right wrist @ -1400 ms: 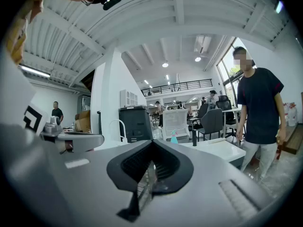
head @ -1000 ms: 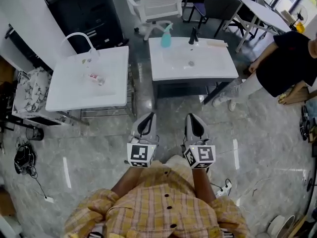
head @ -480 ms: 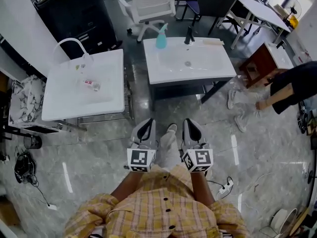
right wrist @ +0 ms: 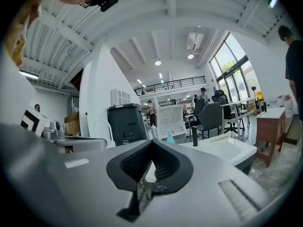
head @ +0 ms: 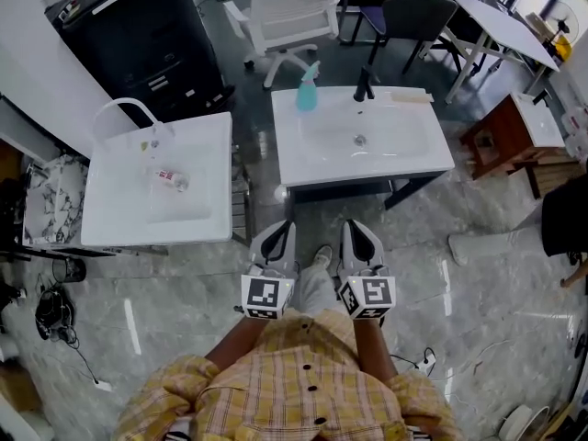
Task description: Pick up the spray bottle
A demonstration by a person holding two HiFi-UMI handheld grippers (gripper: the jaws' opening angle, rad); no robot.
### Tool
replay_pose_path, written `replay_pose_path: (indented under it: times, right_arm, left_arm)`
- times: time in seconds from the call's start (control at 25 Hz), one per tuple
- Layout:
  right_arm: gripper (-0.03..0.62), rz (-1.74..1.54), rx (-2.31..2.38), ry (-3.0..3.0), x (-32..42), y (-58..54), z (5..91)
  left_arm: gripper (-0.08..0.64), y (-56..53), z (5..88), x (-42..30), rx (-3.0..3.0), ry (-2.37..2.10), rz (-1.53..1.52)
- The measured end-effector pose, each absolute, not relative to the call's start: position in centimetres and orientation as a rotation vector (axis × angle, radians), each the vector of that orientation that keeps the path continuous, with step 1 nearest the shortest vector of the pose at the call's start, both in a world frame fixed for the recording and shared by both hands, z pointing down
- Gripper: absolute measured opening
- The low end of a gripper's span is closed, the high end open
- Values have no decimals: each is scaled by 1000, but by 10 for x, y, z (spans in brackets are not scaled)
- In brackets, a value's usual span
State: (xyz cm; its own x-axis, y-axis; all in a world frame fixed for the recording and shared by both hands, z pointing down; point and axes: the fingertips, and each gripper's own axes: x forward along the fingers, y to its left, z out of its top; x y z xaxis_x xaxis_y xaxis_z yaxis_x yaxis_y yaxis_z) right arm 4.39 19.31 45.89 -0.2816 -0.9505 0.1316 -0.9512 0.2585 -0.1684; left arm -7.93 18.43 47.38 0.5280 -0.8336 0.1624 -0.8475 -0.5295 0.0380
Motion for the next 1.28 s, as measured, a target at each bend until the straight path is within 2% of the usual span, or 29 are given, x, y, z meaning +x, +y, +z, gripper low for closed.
replay_pose_path:
  times: [0.56, 0.88, 1.28]
  right_arm:
    - [2, 386, 1760, -2569, 104, 28, 455]
    - [2, 399, 1700, -2597, 121, -17, 468]
    - [2, 460, 1653, -2577, 107, -49, 490]
  left_arm:
    - [0, 23, 466, -19, 2570, -1571, 254]
    - [0, -19, 475, 4, 2514, -1603, 247]
    - [0, -58, 495, -1, 2475, -1582, 272]
